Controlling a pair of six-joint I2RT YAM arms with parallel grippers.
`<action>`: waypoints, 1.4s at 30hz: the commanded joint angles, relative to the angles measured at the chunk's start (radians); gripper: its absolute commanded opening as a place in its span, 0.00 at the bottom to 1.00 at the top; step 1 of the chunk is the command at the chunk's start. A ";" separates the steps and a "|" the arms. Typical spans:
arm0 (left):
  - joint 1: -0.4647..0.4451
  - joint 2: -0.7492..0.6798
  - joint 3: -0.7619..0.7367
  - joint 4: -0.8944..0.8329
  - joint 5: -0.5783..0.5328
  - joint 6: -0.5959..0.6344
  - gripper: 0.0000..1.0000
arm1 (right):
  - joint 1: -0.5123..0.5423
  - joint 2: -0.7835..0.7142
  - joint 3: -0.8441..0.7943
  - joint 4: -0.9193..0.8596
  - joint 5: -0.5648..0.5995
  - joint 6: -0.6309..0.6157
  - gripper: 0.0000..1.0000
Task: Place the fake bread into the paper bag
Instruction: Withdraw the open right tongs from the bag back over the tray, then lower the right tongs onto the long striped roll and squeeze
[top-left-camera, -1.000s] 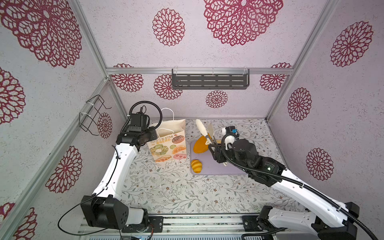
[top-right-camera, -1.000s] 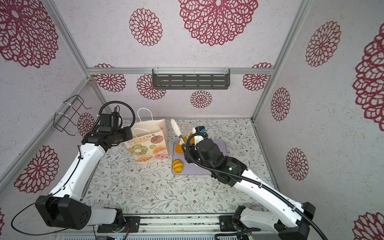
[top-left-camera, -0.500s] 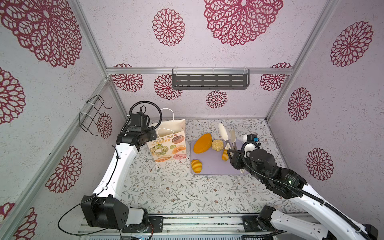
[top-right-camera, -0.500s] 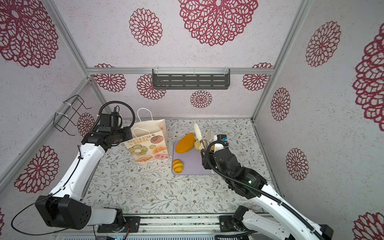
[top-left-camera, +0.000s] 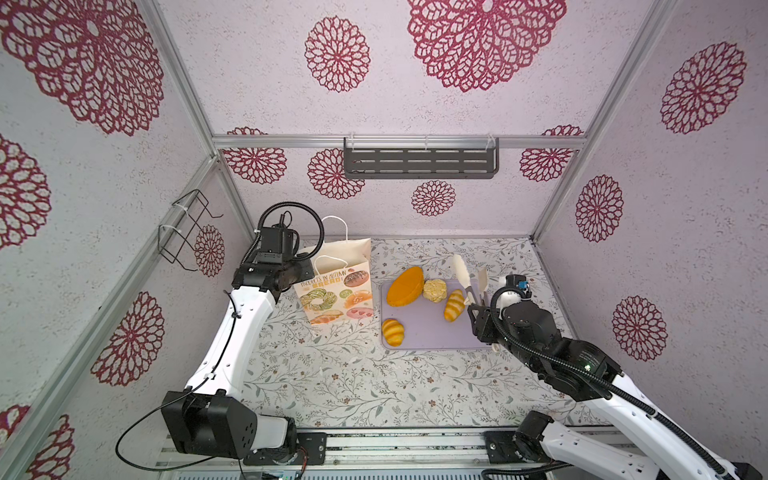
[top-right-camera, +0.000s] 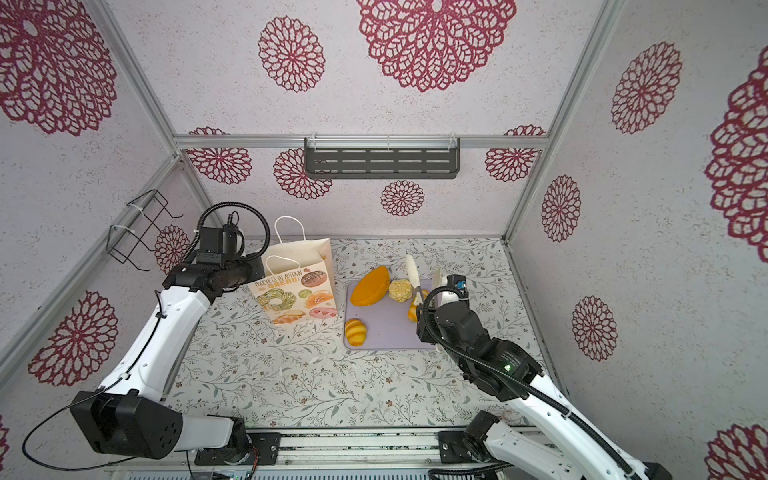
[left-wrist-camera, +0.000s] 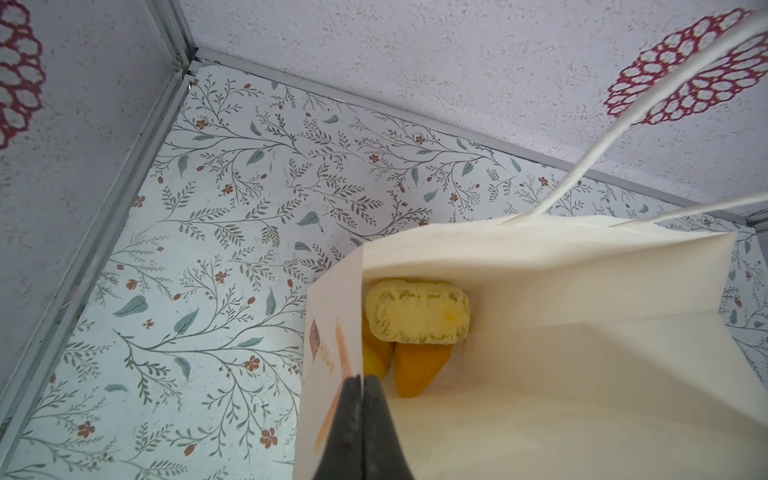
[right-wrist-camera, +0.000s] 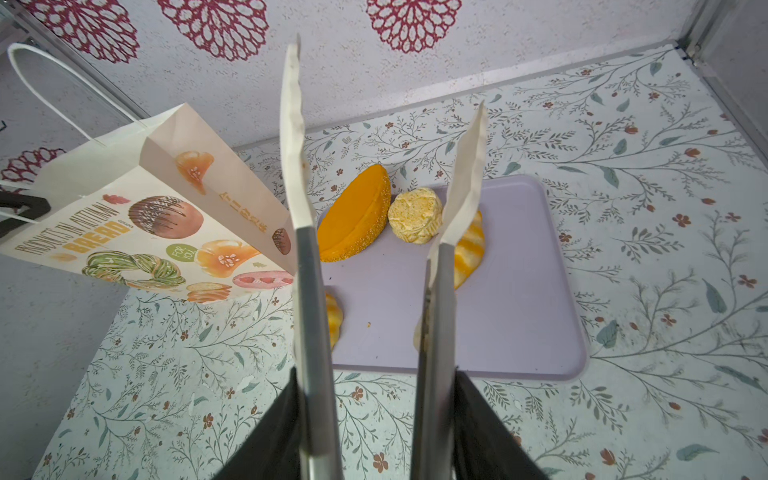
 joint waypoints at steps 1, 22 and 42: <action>0.007 -0.027 -0.005 0.027 0.001 -0.002 0.00 | -0.019 -0.010 0.007 -0.027 0.028 0.027 0.53; 0.007 -0.015 -0.002 0.026 0.001 0.000 0.00 | -0.131 0.073 -0.114 -0.047 -0.087 0.031 0.54; 0.007 -0.011 -0.002 0.025 0.006 0.000 0.00 | -0.226 0.287 -0.131 0.069 -0.242 -0.033 0.55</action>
